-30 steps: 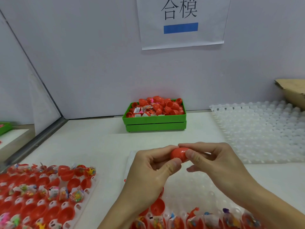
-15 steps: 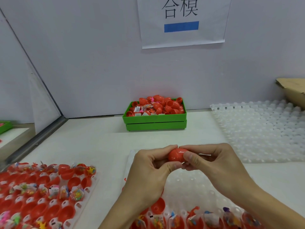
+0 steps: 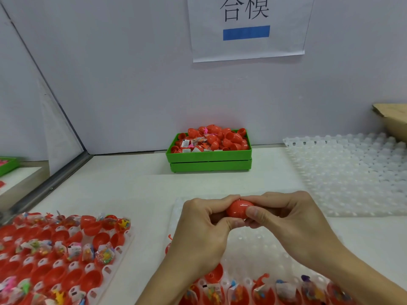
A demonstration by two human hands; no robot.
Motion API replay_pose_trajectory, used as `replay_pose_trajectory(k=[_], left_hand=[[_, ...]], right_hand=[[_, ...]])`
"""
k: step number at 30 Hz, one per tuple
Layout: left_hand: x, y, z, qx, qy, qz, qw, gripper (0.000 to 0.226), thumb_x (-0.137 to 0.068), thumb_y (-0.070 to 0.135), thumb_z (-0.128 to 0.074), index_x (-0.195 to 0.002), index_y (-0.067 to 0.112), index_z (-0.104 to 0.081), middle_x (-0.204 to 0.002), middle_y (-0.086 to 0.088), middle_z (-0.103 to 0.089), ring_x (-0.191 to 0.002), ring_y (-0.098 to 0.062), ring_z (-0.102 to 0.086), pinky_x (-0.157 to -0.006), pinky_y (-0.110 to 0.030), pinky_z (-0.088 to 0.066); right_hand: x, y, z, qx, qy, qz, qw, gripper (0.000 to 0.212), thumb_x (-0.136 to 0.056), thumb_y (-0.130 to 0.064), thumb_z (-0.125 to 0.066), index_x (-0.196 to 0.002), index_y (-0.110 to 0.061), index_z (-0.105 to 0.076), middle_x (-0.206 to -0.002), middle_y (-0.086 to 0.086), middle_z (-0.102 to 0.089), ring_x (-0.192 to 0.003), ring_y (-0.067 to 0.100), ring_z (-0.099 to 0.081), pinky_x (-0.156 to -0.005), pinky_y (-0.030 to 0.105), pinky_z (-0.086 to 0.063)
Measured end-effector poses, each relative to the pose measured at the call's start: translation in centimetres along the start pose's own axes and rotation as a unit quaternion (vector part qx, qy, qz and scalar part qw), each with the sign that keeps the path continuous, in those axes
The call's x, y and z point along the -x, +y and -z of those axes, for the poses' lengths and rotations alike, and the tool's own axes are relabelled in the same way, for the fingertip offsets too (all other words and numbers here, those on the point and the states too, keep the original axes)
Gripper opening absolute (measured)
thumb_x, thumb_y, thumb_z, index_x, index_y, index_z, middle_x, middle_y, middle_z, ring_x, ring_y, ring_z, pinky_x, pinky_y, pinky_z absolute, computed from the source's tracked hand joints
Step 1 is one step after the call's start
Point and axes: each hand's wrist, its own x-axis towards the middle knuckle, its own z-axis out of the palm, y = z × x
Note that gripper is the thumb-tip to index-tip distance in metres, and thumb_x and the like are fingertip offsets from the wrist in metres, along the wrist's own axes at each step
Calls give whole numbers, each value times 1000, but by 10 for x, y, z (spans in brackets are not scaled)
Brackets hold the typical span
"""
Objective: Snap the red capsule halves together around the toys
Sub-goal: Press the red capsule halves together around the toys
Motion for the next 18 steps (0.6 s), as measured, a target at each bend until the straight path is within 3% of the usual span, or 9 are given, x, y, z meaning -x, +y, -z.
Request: replay_pose_trajectory(k=[5,7,9,11,14,16,18], left_hand=[[-1,-3,1,-40,-5,-12,999,72,-80,1,-75,-81,72,-62,-89,40,-67,-93,12,-66,-80,-5,-49],[-1,-7,1,-61,-14,-30,998,52,-80,8,-77,-89,59,-71,-91,31,-72,-91,5,-69,-82,-13,-54],[0,-6,0,-67,-25,-56,996,21,-83,26,-76,-101,36,-78,-90,16,-76,-87,-4,-72,-78,-24,-59],[1,-4,0,-121,-13,-78,990,29,-81,47,-68,-101,28,-78,-84,11,-75,-81,-7,-70,-69,-27,-58],[-1,-4,-2,-198,1,-111,974,34,-68,50,-77,-91,25,-77,-79,13,-66,-77,-8,-59,-63,-27,-53],[-2,-5,-1,-159,11,-80,984,37,-57,45,-89,-86,26,-76,-83,13,-59,-83,-9,-57,-65,-22,-51],[-4,-6,2,-63,17,-12,998,44,-51,47,-91,-89,33,-73,-94,13,-58,-95,-8,-60,-74,-19,-53]], right_hand=[[2,0,-1,86,2,-2,996,23,-86,-10,-70,-97,-28,-79,-79,-2,-76,-72,12,-73,-69,20,-57],[3,1,-2,139,-12,7,990,21,-92,-15,-65,-101,-28,-79,-83,-5,-76,-79,10,-72,-72,22,-56],[4,1,-4,167,-26,2,986,17,-89,-27,-67,-102,-27,-78,-86,-9,-75,-83,8,-70,-76,25,-55],[4,1,-5,152,-37,-20,987,13,-86,-28,-71,-96,-32,-77,-87,-9,-76,-82,9,-70,-79,29,-56],[3,-2,-5,104,-67,-43,991,33,-88,-11,-68,-89,-43,-77,-90,-9,-77,-87,12,-72,-82,30,-56],[2,-1,-3,68,-86,-47,993,46,-91,-5,-65,-88,-49,-77,-94,-11,-77,-92,9,-72,-81,24,-56],[1,1,-1,17,-87,-49,995,30,-87,-11,-66,-99,-35,-77,-97,-9,-77,-94,6,-72,-78,15,-54]])
